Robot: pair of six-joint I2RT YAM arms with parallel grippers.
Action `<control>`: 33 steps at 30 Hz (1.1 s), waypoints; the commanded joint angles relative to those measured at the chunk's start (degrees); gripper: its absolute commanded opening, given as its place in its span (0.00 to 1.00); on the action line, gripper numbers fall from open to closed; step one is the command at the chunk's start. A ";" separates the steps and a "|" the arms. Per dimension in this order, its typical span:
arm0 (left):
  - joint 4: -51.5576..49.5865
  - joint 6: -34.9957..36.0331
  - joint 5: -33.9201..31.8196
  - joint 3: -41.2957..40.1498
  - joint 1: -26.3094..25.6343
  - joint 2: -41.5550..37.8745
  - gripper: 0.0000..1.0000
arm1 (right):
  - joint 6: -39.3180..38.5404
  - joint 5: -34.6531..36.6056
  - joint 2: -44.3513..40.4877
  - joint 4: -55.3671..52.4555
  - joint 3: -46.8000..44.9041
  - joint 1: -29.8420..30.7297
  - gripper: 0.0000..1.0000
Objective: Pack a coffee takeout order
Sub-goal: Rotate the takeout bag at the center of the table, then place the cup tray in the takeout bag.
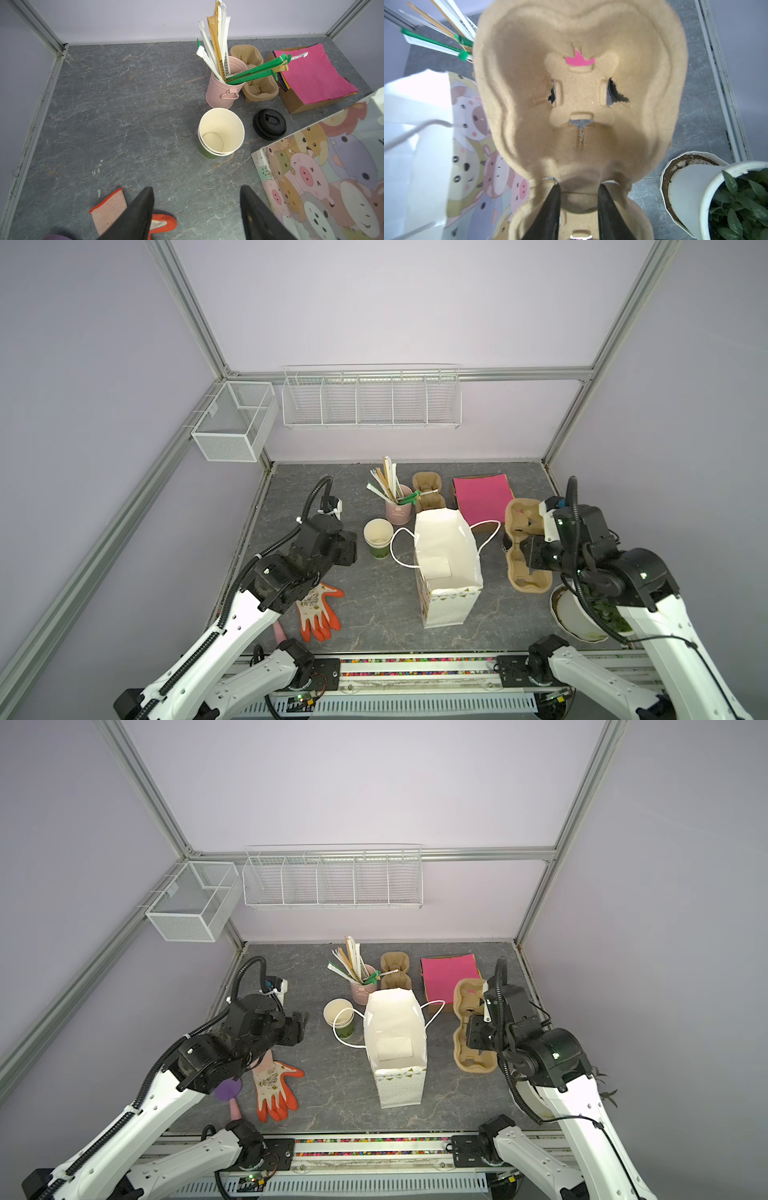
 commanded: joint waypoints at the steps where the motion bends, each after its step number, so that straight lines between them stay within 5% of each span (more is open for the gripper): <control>1: 0.20 0.75 0.15 -0.67 0.41 -0.12 0.66 | 0.27 -2.44 1.66 -2.56 5.15 0.68 0.30; 19: -0.09 0.66 0.02 -1.03 0.59 0.63 0.66 | 4.08 -10.23 15.42 -2.70 32.61 10.90 0.31; 26: -0.18 0.70 -0.16 -1.18 0.76 0.86 0.66 | 6.23 -3.06 21.93 -1.63 37.31 23.12 0.31; 33: -0.19 0.66 -0.34 -1.29 0.85 0.80 0.66 | 11.31 2.09 26.37 0.66 35.75 29.25 0.32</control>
